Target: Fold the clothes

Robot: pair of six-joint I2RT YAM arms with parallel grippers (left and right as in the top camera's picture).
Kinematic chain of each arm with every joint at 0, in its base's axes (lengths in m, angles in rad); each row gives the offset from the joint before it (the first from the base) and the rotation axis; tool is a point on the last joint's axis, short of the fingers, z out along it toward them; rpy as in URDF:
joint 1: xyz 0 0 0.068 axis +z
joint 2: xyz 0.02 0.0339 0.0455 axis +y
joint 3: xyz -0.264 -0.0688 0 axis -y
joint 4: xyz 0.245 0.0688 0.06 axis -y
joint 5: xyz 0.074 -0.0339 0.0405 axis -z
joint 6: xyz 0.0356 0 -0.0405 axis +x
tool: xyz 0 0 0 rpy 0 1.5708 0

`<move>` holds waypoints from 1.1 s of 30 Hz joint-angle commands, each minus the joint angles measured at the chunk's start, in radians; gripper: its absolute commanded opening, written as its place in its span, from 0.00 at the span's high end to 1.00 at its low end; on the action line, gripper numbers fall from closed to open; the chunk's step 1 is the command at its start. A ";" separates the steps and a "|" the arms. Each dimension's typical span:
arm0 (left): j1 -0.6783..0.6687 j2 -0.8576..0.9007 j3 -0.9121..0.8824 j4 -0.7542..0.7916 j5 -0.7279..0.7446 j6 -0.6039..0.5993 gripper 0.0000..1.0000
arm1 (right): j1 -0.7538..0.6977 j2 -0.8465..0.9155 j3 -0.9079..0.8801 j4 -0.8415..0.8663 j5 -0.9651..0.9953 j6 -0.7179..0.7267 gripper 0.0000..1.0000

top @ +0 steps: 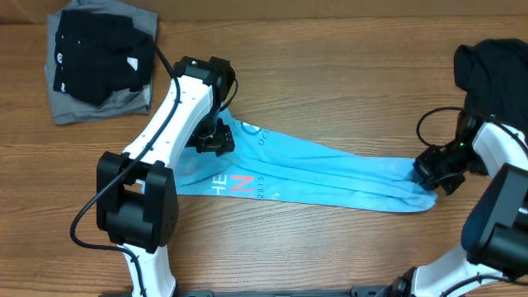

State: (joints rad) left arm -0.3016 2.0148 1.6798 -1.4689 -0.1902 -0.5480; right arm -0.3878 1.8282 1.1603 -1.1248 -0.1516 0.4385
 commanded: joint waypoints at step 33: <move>0.000 0.007 0.004 0.030 0.052 0.002 0.00 | 0.657 -0.133 0.032 0.167 -0.280 0.200 0.96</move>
State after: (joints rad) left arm -0.3016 2.0148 1.6798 -1.4422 -0.1493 -0.5480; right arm 0.2199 1.7138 1.1713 -0.9764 -0.3710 0.6292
